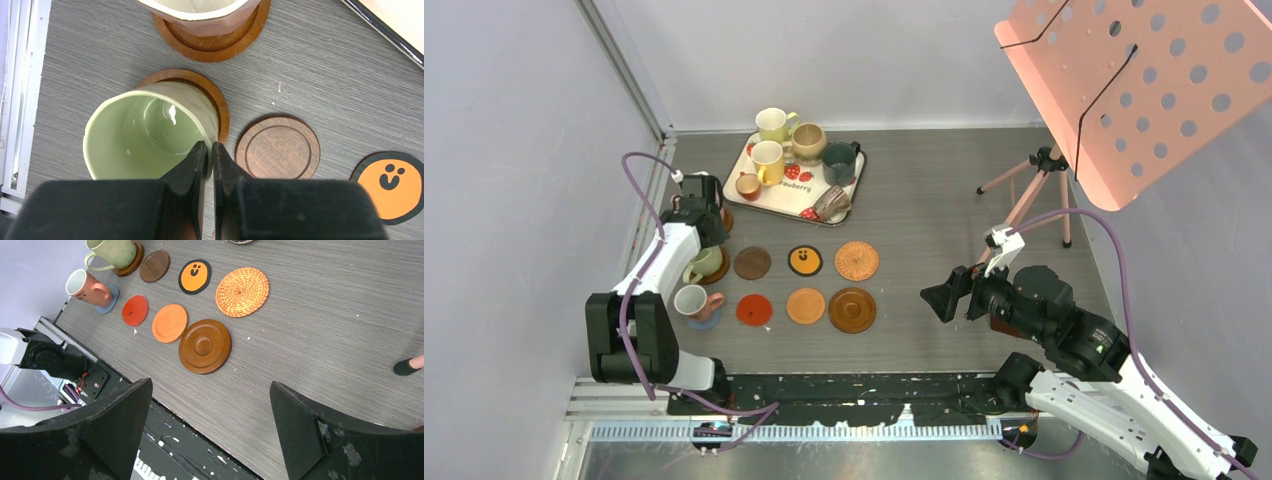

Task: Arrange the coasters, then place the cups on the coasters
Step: Place the cup on the coaster, then pick up the cup from the tray.

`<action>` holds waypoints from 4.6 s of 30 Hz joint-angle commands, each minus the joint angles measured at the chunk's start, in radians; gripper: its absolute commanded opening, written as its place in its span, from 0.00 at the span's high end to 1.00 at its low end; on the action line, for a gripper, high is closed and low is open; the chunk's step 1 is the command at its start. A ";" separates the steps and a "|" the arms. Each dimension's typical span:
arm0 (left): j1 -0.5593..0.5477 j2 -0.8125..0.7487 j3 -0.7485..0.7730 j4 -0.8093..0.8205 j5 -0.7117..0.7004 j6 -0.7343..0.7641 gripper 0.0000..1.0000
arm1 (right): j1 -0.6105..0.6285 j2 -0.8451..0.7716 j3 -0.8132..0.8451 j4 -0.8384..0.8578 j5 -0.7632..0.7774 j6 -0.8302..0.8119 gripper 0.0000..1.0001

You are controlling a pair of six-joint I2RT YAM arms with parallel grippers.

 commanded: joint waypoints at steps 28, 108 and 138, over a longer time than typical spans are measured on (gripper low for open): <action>-0.037 -0.501 0.061 -0.212 0.611 -0.005 0.22 | -0.002 0.572 0.256 0.338 -0.061 -0.002 0.01; -0.322 -0.725 -0.112 -0.220 0.444 0.059 0.03 | -0.338 1.754 1.094 0.504 -0.704 -0.102 0.94; -0.322 -0.793 -0.106 -0.240 0.282 0.042 0.01 | -0.119 1.690 1.314 0.020 -0.066 -0.483 0.95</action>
